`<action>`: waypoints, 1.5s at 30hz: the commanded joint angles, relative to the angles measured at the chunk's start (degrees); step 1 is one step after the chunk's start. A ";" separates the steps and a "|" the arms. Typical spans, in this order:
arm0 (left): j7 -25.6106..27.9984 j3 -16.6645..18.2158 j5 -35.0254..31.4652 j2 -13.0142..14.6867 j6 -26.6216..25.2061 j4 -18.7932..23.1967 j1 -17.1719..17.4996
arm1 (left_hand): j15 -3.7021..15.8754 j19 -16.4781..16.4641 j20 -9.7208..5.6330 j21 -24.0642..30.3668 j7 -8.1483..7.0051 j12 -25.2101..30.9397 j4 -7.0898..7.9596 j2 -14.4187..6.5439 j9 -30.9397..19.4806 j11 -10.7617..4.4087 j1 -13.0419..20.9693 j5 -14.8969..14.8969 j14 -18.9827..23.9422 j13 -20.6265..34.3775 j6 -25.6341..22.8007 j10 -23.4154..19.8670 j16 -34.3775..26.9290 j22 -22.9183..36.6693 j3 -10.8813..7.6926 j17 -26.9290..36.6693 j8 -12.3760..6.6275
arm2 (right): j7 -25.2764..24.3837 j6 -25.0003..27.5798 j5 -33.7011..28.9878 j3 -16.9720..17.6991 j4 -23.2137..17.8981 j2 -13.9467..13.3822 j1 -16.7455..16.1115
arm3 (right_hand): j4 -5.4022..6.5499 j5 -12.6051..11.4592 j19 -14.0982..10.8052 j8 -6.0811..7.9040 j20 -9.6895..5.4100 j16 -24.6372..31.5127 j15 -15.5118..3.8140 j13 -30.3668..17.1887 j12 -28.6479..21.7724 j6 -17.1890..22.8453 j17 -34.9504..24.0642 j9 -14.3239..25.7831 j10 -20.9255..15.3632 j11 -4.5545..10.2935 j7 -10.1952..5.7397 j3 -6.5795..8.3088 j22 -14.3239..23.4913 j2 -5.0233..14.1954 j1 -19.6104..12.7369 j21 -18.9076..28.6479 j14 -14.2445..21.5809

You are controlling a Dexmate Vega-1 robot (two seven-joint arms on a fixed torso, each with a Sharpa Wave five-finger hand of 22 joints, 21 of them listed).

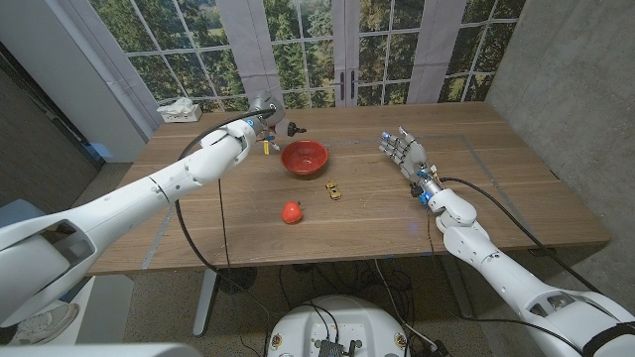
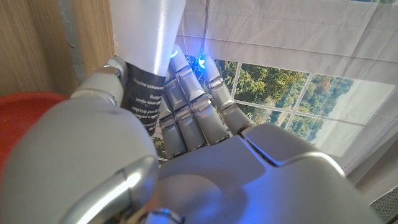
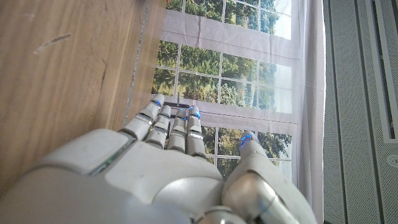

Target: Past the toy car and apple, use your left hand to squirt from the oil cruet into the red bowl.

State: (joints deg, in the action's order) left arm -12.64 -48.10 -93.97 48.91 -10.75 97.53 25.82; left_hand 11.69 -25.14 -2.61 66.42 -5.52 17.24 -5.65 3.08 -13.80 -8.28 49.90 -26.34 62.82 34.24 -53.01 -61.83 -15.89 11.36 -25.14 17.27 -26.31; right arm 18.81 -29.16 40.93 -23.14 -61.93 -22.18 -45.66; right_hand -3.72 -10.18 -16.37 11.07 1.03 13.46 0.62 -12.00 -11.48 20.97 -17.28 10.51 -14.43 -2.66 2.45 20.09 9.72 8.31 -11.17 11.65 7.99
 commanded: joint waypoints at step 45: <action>-2.64 1.01 -8.45 -1.21 -5.84 0.19 3.01 | 1.98 4.64 -7.03 -1.09 -5.25 -6.08 -2.70 -10.36 2.37 -4.36 -0.20 11.92 -17.63 -22.09 15.77 18.54 4.03 -1.15 -4.12 -5.61 15.50 | -1.31 0.36 -1.20 -0.35 -2.31 -1.13 0.03 | -0.41 0.04 -0.51 0.06 -0.12 0.03 0.13 0.08 -0.34 -0.16 0.08 0.24 -0.23 -0.27 -0.25 0.03 0.28 -0.28 0.50 -0.24 0.14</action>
State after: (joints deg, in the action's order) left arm -13.91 -47.57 -101.62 47.96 -15.72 97.02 28.21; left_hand 5.21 -19.86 -2.36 65.63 -10.84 11.27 -8.74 -5.72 -11.45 -12.58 49.12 -14.56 45.53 12.17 -38.01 -43.77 -11.46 10.12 -28.60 11.55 -11.00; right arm 17.48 -28.78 40.04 -23.33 -64.10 -23.20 -45.89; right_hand -3.88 -10.18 -16.36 11.07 1.02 13.46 0.63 -11.72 -11.48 20.96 -17.01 10.51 -14.43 -2.66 2.45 19.93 9.72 7.70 -10.56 11.43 7.99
